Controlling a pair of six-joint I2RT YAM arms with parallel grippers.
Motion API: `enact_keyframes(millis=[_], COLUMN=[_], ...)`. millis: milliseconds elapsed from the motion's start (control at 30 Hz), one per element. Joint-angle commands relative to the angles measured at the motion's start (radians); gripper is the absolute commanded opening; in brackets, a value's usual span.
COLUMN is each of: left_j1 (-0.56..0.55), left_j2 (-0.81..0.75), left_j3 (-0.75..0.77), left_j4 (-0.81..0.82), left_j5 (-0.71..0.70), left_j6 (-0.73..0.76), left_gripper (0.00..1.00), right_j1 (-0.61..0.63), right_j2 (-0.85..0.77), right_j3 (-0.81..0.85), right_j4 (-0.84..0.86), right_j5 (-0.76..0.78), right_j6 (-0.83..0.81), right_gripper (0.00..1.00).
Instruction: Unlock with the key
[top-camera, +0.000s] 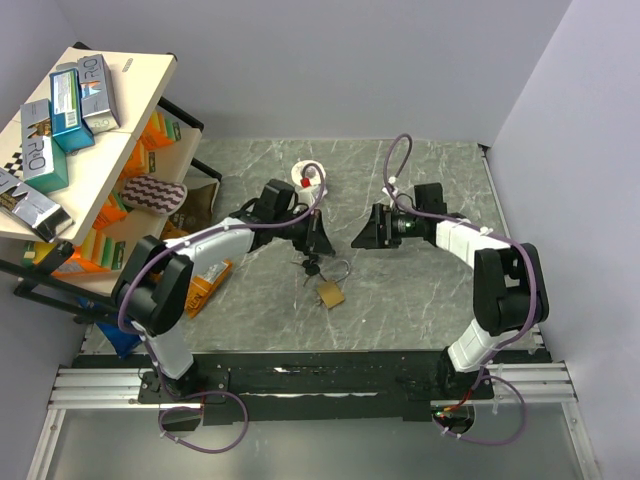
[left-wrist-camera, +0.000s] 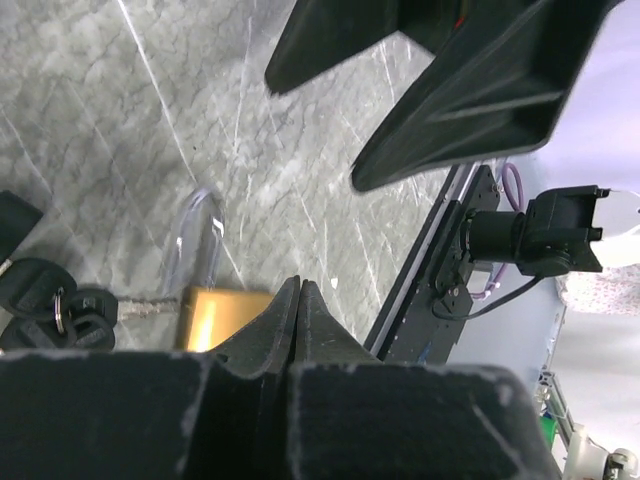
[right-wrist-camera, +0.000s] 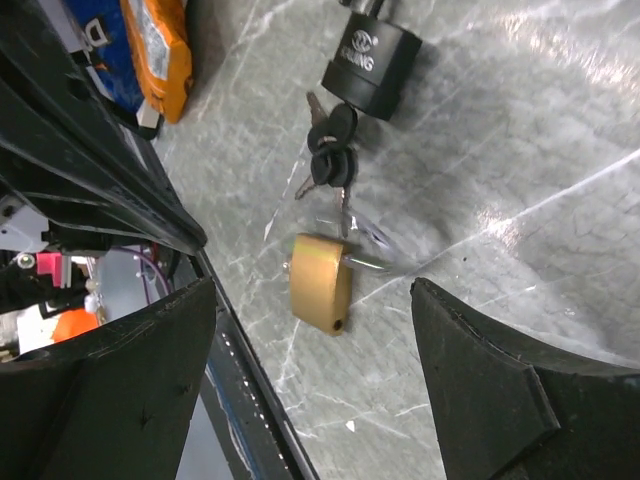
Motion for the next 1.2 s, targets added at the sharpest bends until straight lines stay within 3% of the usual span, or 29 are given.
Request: enact_keyframes(millis=[0,100,200,233,333,433,600,733,1167], left_j1=[0.000,-0.003,-0.023,-0.041,-0.061,-0.086,-0.190,-0.232,-0.289], left_j2=[0.043,0.041,0.008,-0.004,-0.062,-0.119,-0.087,-0.079,0.042], left_j3=[0.015,0.051,0.055,0.045,-0.020,-0.067,-0.067,-0.104,-0.092], left_j4=[0.036,-0.037,-0.132,-0.149,-0.131,-0.114,-0.171,-0.162,-0.125], left_j5=[0.018,-0.037,-0.158,-0.188,-0.261,-0.300,-0.430,-0.475,-0.570], left_j6=[0.031,0.093,0.192,0.209,0.223,0.209,0.206,0.200,0.208], left_gripper=[0.01,0.06,0.35,0.54,0.73,0.81,0.85,0.98,0.99], right_j1=[0.012,0.011,0.011,0.011,0.011,0.011,0.015,0.015,0.012], right_j2=[-0.002,-0.035,-0.083,-0.094,-0.131,-0.161,-0.218,-0.267,-0.518], right_j3=[-0.036,-0.064,-0.086,-0.096,-0.110,-0.115,-0.154,-0.199,-0.334], right_j4=[0.112,0.128,0.124,0.128,0.135,0.121,0.101,0.118,0.141], right_j5=[0.018,0.055,0.110,0.122,0.162,0.193,0.245,0.270,0.395], right_j6=[0.031,0.043,0.046,0.057,0.078,0.092,0.092,0.110,0.196], right_gripper=[0.84,0.84,0.84,0.84,0.84,0.84,0.84,0.85,0.86])
